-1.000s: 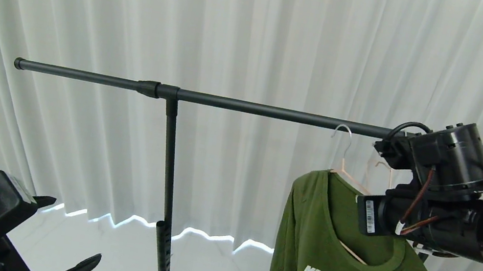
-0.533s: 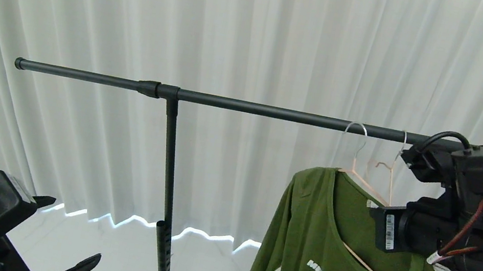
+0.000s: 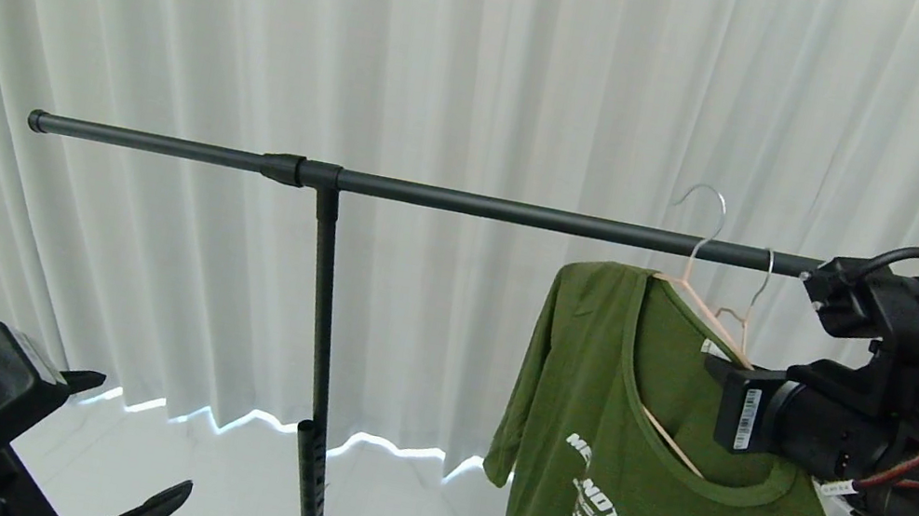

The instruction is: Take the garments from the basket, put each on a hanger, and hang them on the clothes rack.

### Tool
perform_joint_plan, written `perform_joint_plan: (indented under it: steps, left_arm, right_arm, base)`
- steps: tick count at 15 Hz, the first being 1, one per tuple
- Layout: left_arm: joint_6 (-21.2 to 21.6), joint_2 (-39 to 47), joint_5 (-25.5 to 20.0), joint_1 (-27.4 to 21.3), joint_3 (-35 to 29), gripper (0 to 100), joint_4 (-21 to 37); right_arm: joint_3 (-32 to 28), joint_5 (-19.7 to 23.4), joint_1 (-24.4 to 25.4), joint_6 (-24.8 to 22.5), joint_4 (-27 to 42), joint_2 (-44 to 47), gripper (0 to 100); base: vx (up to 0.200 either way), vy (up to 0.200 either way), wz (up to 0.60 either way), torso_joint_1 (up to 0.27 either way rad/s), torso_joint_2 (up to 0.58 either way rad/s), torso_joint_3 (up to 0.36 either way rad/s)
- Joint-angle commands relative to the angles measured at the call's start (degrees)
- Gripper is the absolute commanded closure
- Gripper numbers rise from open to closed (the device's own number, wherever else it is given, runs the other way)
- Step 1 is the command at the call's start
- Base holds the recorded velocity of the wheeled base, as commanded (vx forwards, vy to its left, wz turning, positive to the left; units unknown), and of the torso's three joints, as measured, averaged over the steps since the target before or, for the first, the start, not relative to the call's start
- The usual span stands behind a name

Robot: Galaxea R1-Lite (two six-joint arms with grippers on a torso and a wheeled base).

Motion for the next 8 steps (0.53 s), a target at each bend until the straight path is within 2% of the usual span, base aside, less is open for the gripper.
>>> perform_joint_plan:
  steps: [1,8]
  left_arm:
    - [0.01,-0.07,0.01,-0.02,-0.08,0,-0.03]
    - [0.01,-0.16,0.01,-0.02,-0.16,0,-0.03]
  right_arm:
    - [-0.78,0.47,-1.60,-0.70,-1.40,2.68,100]
    - [-7.46,4.17,-7.48,-1.84,-1.93,10.06,100]
  base:
    - [0.000,0.000,0.00,0.000,0.00,0.000]
    - [0.000,0.000,0.00,0.000,0.00,0.000]
